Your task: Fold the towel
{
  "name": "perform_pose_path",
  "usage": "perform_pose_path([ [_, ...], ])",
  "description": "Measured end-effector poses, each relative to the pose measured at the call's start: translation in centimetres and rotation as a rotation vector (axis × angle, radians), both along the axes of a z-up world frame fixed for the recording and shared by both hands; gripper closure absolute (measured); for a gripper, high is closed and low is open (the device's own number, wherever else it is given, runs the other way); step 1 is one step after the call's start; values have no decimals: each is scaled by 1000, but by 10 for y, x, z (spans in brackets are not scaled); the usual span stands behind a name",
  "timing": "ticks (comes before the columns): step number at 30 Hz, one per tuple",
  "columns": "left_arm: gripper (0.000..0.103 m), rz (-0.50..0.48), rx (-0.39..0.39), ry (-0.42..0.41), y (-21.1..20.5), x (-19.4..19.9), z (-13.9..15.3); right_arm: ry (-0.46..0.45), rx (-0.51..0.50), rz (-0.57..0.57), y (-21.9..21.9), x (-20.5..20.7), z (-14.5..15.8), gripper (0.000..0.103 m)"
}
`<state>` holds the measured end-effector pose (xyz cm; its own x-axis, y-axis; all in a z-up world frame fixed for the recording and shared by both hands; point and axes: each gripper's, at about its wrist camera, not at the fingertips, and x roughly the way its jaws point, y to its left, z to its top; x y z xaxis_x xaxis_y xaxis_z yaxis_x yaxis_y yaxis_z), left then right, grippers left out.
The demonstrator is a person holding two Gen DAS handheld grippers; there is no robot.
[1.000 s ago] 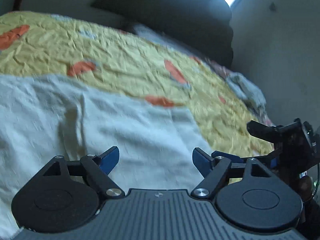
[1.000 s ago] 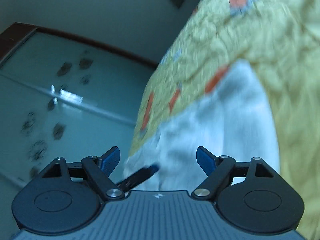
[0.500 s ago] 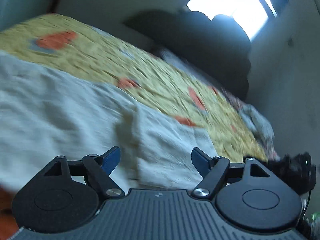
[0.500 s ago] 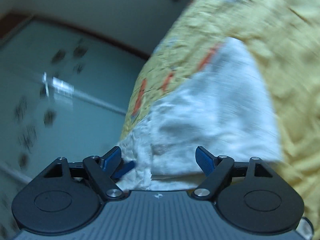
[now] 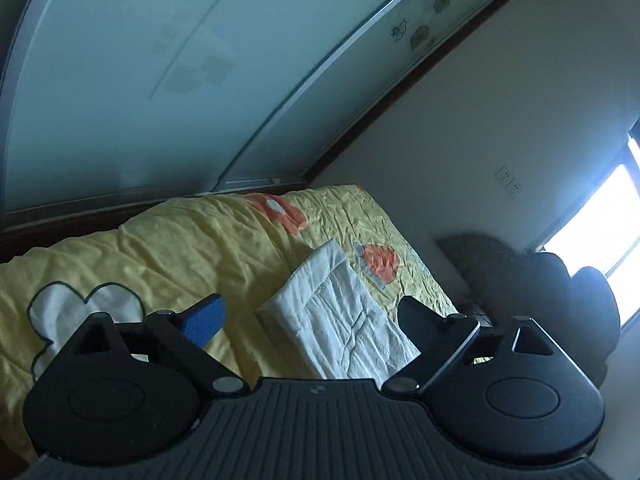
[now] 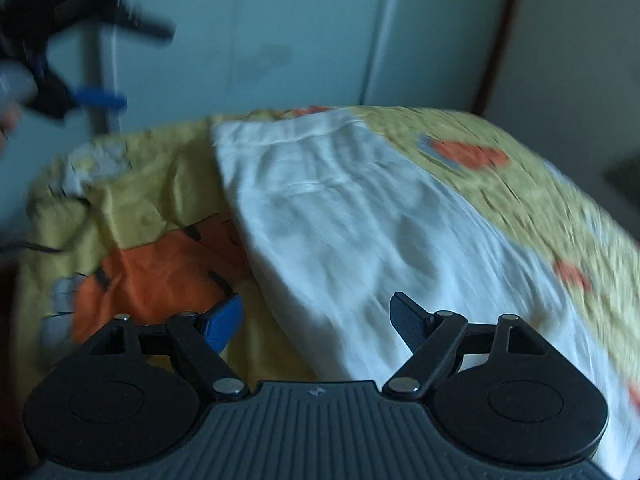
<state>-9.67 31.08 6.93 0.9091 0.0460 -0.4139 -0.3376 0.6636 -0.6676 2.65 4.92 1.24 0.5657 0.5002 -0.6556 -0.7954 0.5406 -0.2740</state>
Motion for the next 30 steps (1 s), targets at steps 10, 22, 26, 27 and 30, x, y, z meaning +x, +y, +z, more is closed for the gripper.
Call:
perform_pose_path([
  [10,9,-22,-66,40,9,-1,-22,-154,-77,34,55,7,-10,22],
  [22,7,-41,-205,-36,23,8,-21,-151,-42,71,64,11,-7,77],
  [26,5,-106,-464,-108,20,32,-34,-23,139,-41,43,32,13,83],
  [27,5,-123,-495,-116,15,39,-36,8,182,-66,38,37,17,84],
  [30,5,-157,-511,-82,-1,65,-41,56,230,-89,29,44,23,84],
])
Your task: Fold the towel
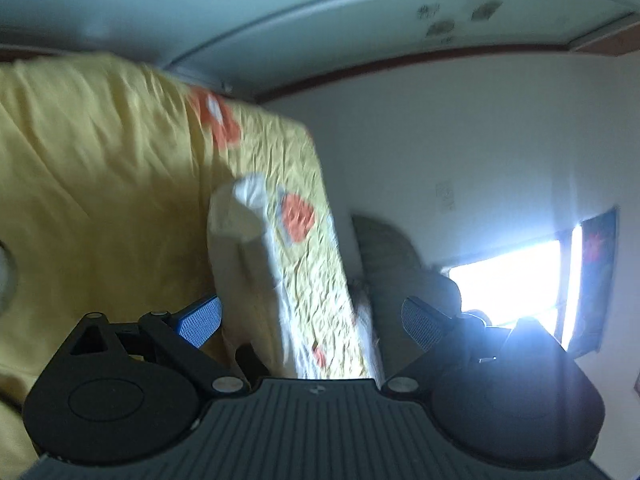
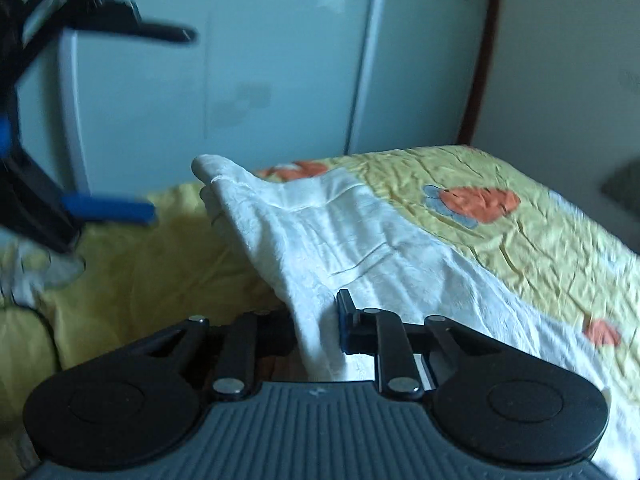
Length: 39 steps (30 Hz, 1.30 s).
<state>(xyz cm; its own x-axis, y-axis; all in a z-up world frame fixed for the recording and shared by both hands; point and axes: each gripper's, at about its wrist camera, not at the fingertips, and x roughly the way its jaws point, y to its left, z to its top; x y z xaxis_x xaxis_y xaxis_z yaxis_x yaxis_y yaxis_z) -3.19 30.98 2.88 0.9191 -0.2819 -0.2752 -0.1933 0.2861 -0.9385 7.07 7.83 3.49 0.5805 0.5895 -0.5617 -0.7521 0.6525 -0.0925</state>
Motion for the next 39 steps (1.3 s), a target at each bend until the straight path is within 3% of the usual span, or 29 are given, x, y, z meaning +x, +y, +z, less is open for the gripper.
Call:
perform_pose_path([
  [3,5,-7,23,56,-10,21,-7,6,4,3,0,1,-2,84],
  [6,16,35,133,170,-10,38,-12,15,4,8,-1,-1,-4,84],
  [8,46,16,161,224,-9,50,-19,18,-2,17,0,-2,-6,84],
  [10,60,-9,169,266,-9,60,-27,13,-5,21,1,-2,-8,84],
  [11,72,-16,171,271,-9,63,-31,21,-6,22,1,-2,-8,84],
  [14,87,-6,175,275,-10,64,-36,48,-24,28,3,-2,-7,77],
  [17,90,-24,290,248,-16,59,-25,67,51,54,-16,-9,1,53],
  [18,90,-35,355,242,-20,59,-19,85,101,64,-27,-10,6,39],
  [19,90,-52,448,236,-27,59,-12,116,161,59,-41,-7,11,34],
  [23,91,-114,856,237,-76,65,12,389,436,-64,-101,33,26,34],
  [26,91,-156,1063,191,-116,67,20,586,612,-144,-137,68,23,33],
  [28,91,-160,1139,164,-135,66,22,659,609,-151,-143,85,21,33],
  [31,91,-161,1235,139,-156,69,20,641,539,-145,-135,97,23,33],
  [35,91,-157,1293,145,-167,72,14,667,510,-71,-111,110,32,33],
  [39,91,-152,1337,155,-176,69,14,625,383,14,-61,125,51,33],
])
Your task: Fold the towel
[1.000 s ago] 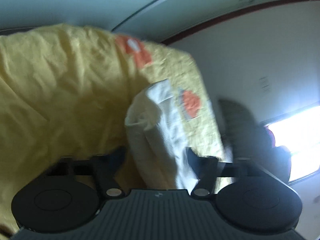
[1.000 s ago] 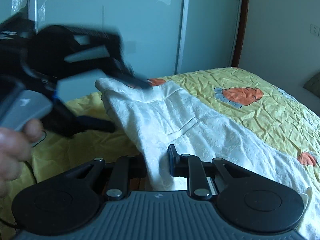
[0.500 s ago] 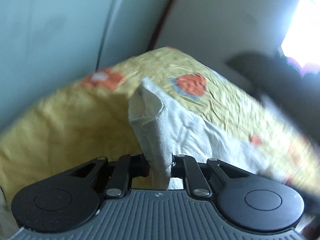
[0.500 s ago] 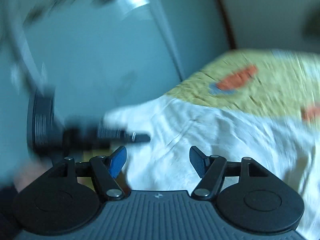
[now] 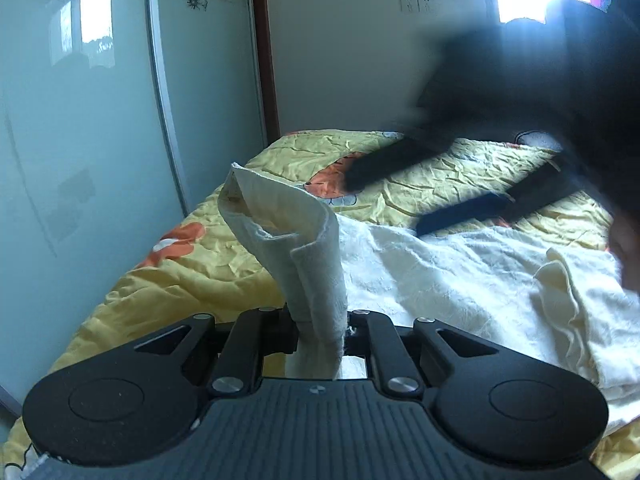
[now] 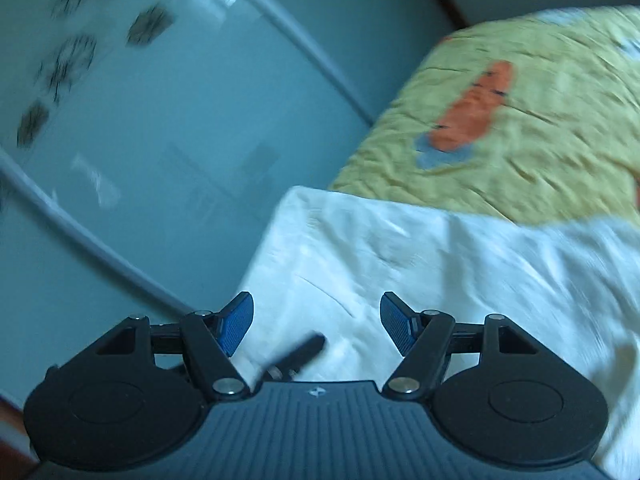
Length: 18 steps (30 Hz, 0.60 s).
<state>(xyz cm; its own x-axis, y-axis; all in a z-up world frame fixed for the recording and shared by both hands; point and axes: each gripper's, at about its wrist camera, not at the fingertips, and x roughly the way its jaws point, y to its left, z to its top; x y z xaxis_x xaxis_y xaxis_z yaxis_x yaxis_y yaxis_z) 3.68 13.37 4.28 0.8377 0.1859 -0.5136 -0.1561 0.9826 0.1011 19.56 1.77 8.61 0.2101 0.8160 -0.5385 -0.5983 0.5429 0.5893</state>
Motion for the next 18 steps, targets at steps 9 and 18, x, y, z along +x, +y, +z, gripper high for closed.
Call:
perform_pose_path([
  [9,90,-39,140,-36,-35,-14,1,-60,-460,163,112,12,-6,34],
  [18,74,-98,84,-88,-31,-32,6,-77,-274,61,57,12,-15,91],
])
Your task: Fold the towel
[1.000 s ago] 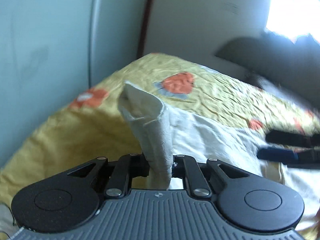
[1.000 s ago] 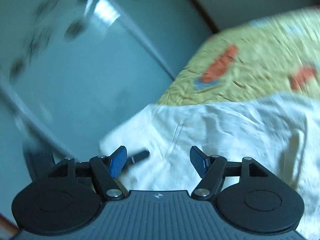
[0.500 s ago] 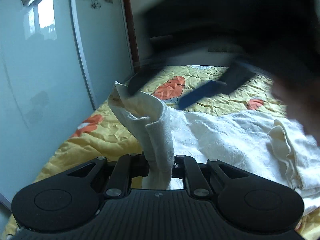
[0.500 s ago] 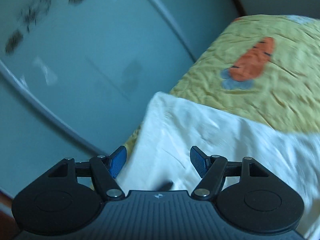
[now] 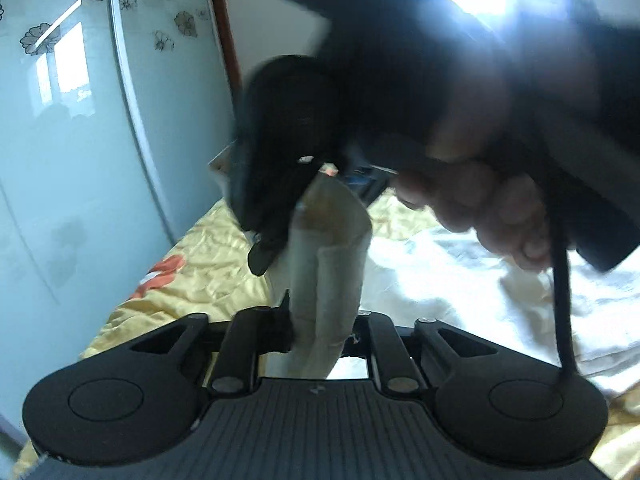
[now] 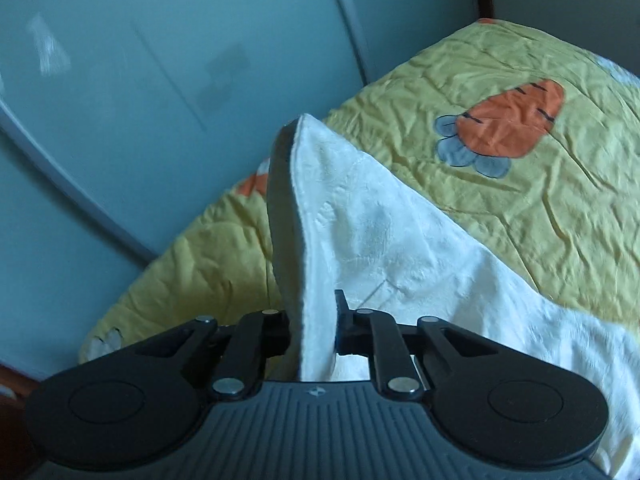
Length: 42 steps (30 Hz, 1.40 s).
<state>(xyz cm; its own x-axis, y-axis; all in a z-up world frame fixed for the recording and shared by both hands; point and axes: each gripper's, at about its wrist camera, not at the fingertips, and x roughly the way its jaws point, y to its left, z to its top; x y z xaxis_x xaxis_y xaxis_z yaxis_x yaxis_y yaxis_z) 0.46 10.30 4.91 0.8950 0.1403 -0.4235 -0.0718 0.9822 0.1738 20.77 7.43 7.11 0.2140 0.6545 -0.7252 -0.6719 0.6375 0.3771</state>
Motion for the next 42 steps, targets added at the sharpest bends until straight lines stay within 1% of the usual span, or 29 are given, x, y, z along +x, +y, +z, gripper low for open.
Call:
perform_pose_path([
  [2,64,-50,-42,-52,5,-14,2,32,84,-43,-27,0,1,91],
  [5,55,-143,-80,-124,5,-38,4,89,222,-104,-75,0,2,91],
  [7,53,-222,-109,-156,4,-54,5,115,284,-135,-105,-1,4,91],
  [8,51,-263,-136,-169,3,-60,6,121,309,-151,-120,-2,6,91],
  [10,47,-315,-179,-179,2,-70,11,134,342,-193,-148,-4,9,91],
  [12,47,-370,-229,-177,-2,-76,19,122,364,-215,-173,-7,13,91],
  [13,47,-389,-238,-178,-5,-77,22,120,368,-227,-185,-9,14,91],
  [15,47,-395,-218,-184,-12,-75,26,122,367,-256,-207,-12,15,91],
  [18,47,-390,-195,-151,-22,-66,25,124,347,-296,-238,-17,14,91],
  [21,46,-386,-201,-116,-27,-59,29,131,320,-322,-268,-23,11,91],
  [25,40,-394,-207,-98,-38,-56,29,135,283,-361,-313,-31,5,91],
  [28,40,-423,-191,-89,-52,-56,26,154,264,-398,-343,-32,-6,91],
  [30,40,-450,-185,-84,-60,-53,24,166,249,-431,-357,-30,-17,91],
  [32,39,-477,-183,-70,-69,-46,22,195,246,-456,-366,-27,-31,91],
  [36,39,-516,-190,-28,-86,-35,20,244,284,-496,-377,-24,-54,86],
  [39,39,-534,-201,7,-94,-29,16,259,298,-522,-396,-28,-62,78],
  [42,39,-542,-195,52,-100,-20,8,277,324,-537,-410,-30,-67,77],
])
